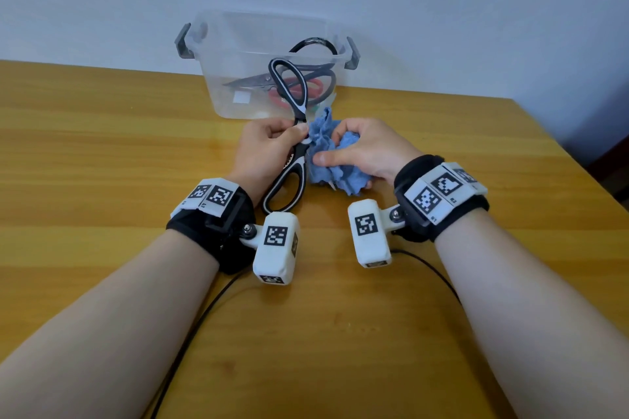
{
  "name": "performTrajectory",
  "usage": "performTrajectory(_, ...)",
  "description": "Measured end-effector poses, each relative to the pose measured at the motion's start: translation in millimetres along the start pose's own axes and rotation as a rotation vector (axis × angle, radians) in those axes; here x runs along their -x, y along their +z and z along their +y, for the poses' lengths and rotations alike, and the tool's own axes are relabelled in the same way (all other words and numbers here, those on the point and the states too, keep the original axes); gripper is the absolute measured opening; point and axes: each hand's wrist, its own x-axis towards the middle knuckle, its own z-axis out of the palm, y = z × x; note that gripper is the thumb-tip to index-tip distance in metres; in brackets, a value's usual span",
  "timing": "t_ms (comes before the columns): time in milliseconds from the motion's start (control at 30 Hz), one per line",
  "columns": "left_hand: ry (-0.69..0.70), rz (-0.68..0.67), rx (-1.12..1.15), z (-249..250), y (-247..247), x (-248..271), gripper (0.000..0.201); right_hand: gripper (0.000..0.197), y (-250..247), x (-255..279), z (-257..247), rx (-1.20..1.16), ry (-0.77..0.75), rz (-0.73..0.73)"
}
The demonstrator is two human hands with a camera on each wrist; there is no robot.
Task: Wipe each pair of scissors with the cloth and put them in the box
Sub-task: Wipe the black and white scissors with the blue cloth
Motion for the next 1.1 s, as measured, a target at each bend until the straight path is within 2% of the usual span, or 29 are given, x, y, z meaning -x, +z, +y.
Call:
performTrajectory(100,-0.005,0.014,0.009,-2.4,1.0,-1.9,0.019,0.036,-9.4,4.8,5.8,0.197,0.029,-0.067)
performTrajectory(167,-0.001,0.008,0.004,-3.2,1.7,-2.9,0.018,0.032,-12.9,7.6,12.3,0.151,0.03,-0.042)
performTrajectory(233,-0.002,-0.011,0.008,-2.4,2.2,-2.5,0.019,0.026,-17.7,8.9,16.8,-0.178,0.089,0.028)
performTrajectory(300,-0.003,-0.023,0.019,-0.5,2.4,-1.1,0.02,0.022,-21.0,11.0,14.7,-0.583,0.192,0.025)
performTrajectory(367,0.004,-0.034,0.036,0.3,1.9,-0.3,0.023,0.028,-19.3,12.4,10.5,-0.71,0.243,-0.043)
performTrajectory(433,0.001,-0.043,0.048,1.6,2.7,0.5,0.028,0.031,-12.7,11.8,6.7,-0.652,0.222,-0.108)
performTrajectory(600,0.031,-0.041,0.015,2.7,1.5,0.8,0.03,0.018,-0.5,4.0,-4.4,-0.22,0.143,-0.136)
performTrajectory(633,0.047,-0.033,0.023,2.2,0.9,0.7,0.033,0.017,0.3,2.6,-7.7,-0.144,0.137,-0.131)
performTrajectory(700,0.08,-0.011,0.013,1.8,0.1,1.5,0.049,0.027,2.8,-1.7,-12.8,-0.032,0.128,-0.104)
performTrajectory(800,0.128,0.009,-0.021,0.8,0.2,0.9,0.053,0.047,11.2,-10.0,-14.8,-0.001,0.108,-0.099)
performTrajectory(867,0.123,0.007,-0.042,-0.2,0.1,-0.8,0.052,0.041,13.2,-11.4,-15.6,-0.024,0.102,-0.122)
performTrajectory(933,0.104,-0.009,-0.058,-0.3,0.5,-1.4,0.047,0.023,12.1,-9.1,-14.3,-0.08,0.098,-0.152)
performTrajectory(1000,0.089,-0.017,-0.082,-1.0,1.7,-2.0,0.041,0.012,11.4,-4.7,-12.0,-0.087,0.08,-0.165)
performTrajectory(1100,0.087,0.007,-0.132,-4.4,1.9,-4.3,0.037,0.024,13.0,-4.0,-9.2,0.013,0.021,-0.166)
